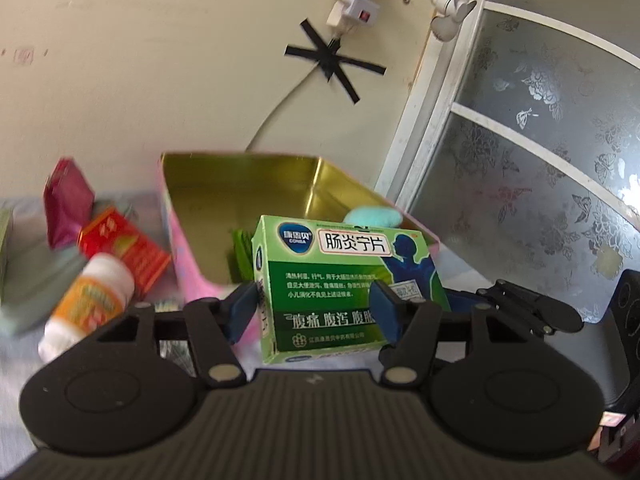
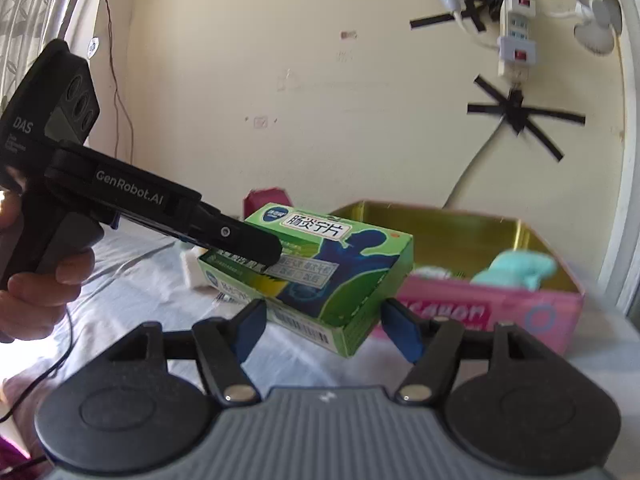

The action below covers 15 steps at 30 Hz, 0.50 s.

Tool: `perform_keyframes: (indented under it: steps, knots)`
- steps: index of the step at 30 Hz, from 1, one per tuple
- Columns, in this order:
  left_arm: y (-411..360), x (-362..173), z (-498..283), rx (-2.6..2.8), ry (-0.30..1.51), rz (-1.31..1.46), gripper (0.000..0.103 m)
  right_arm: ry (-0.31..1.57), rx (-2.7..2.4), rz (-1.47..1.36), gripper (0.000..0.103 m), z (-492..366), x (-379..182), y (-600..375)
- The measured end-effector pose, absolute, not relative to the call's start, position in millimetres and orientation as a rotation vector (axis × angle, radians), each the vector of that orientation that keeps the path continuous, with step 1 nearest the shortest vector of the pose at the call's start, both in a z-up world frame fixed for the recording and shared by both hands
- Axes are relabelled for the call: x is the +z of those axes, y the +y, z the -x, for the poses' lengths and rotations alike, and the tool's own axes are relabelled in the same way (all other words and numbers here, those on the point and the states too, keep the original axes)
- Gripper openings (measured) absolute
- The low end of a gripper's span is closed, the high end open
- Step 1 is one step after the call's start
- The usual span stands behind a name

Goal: Organize objects
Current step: 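Carry the green medicine box into the pink tin and release it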

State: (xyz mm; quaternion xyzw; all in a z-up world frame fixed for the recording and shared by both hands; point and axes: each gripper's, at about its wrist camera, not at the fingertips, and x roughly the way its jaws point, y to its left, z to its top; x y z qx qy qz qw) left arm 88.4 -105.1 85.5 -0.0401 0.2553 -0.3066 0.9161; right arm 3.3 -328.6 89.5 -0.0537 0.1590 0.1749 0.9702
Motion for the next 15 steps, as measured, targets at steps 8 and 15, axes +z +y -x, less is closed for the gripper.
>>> perform_keyframes:
  steps: [8, 15]
  knots:
    - [-178, 85, -181, -0.545, 0.464, 0.005, 0.067, 0.400, 0.231, 0.090, 0.067, -120, 87, -366]
    - [-207, 60, -225, -0.480, 0.554, -0.004, 0.067, 0.450, 0.130, 0.053, 0.076, -166, 60, -379]
